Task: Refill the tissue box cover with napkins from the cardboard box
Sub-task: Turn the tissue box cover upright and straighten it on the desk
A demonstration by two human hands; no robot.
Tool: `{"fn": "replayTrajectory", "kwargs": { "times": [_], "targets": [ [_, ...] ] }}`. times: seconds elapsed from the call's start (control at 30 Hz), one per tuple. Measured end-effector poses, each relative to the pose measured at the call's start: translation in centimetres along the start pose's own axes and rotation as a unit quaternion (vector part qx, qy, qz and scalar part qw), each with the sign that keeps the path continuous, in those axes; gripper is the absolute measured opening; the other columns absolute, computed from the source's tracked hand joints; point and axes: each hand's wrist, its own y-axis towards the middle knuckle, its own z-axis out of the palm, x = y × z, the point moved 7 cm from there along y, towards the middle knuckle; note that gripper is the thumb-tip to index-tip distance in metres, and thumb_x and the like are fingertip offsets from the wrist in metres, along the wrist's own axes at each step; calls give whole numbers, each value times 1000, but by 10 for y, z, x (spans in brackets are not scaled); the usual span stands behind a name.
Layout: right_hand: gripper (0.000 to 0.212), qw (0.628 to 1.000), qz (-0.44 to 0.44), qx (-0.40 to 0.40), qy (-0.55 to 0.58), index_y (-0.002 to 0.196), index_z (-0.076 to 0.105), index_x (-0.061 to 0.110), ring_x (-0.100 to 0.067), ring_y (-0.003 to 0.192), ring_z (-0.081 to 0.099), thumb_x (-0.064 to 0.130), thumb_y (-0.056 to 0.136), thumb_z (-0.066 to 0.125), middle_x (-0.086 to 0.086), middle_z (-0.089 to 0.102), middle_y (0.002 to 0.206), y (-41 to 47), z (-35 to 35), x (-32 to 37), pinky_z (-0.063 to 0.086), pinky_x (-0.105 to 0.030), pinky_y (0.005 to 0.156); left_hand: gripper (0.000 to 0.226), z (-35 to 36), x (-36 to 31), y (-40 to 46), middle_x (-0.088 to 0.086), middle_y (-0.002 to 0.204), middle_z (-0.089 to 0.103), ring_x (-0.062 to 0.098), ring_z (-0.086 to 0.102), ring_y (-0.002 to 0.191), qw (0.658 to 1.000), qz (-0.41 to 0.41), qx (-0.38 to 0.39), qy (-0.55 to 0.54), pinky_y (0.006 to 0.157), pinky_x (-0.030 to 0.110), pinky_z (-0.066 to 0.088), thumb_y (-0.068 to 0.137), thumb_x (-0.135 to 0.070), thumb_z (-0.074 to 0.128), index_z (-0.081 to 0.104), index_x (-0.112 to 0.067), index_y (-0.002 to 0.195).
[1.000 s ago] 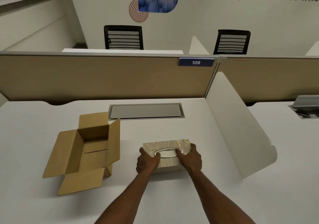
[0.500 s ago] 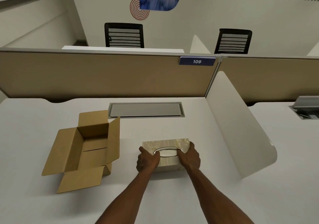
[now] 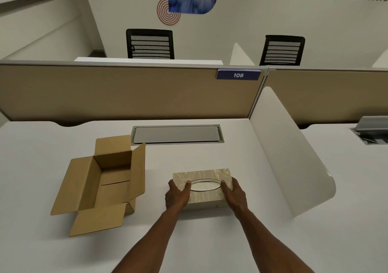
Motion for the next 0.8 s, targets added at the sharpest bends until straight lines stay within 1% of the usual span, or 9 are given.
{"fn": "replayTrajectory", "kwargs": {
  "times": [0.07, 0.13, 0.17, 0.23, 0.37, 0.5, 0.67, 0.8],
  "targets": [
    [48, 1000, -1, -13, 8, 143, 53, 23, -33, 124, 59, 49, 102, 48, -6, 65, 136, -2, -2, -4, 47, -40, 105, 78, -2, 5, 0, 14, 146, 47, 37, 47, 131, 1000, 0, 0, -27, 104, 44, 44, 90, -61, 54, 27, -19, 149],
    [50, 1000, 8, -21, 9, 139, 58, 20, -33, 124, 60, 52, 103, 44, -8, 67, 134, -4, -3, -11, 48, -42, 106, 73, -4, 14, 0, 10, 143, 52, 34, 50, 128, 998, 1, -2, -62, 105, 44, 45, 88, -64, 53, 40, -20, 144],
    [50, 1000, 11, -23, 8, 136, 61, 19, -33, 122, 60, 53, 103, 42, -9, 68, 132, -5, -2, -14, 48, -42, 105, 70, -5, 19, 1, 8, 141, 55, 33, 52, 126, 997, 6, 3, -74, 105, 45, 46, 88, -66, 52, 45, -21, 141],
    [51, 1000, 10, -24, 5, 131, 64, 17, -33, 121, 61, 53, 103, 41, -10, 69, 130, -7, -3, -18, 49, -42, 104, 68, -6, 27, 3, 4, 139, 57, 29, 53, 125, 996, 20, 25, -85, 106, 46, 46, 87, -68, 49, 50, -23, 138],
    [51, 999, -1, -35, 4, 135, 62, 15, -34, 125, 59, 49, 106, 38, -11, 67, 133, -13, -4, -20, 46, -41, 106, 62, -10, 28, -2, 2, 143, 54, 27, 51, 129, 994, 45, 60, -82, 107, 45, 45, 92, -64, 44, 48, -27, 142],
    [50, 999, -13, -50, -6, 137, 61, 15, -35, 127, 58, 47, 107, 36, -12, 66, 135, -22, -5, -23, 45, -42, 106, 59, -8, 28, -9, 2, 146, 51, 28, 49, 132, 993, 73, 68, -67, 109, 42, 43, 96, -60, 40, 43, -27, 145],
    [51, 999, -12, -46, -18, 137, 60, 15, -35, 126, 58, 48, 107, 35, -12, 67, 134, -22, -7, -25, 45, -42, 106, 61, -8, 30, -10, 2, 145, 52, 27, 50, 131, 993, 74, 65, -70, 109, 43, 43, 95, -62, 40, 43, -28, 145],
    [53, 998, -8, -56, -21, 137, 61, 13, -37, 125, 59, 47, 106, 35, -14, 67, 134, -25, -5, -28, 46, -43, 106, 62, -8, 31, -13, 3, 149, 48, 29, 46, 134, 992, 74, 74, -67, 111, 43, 41, 96, -61, 38, 39, -27, 148]
  ]
}}
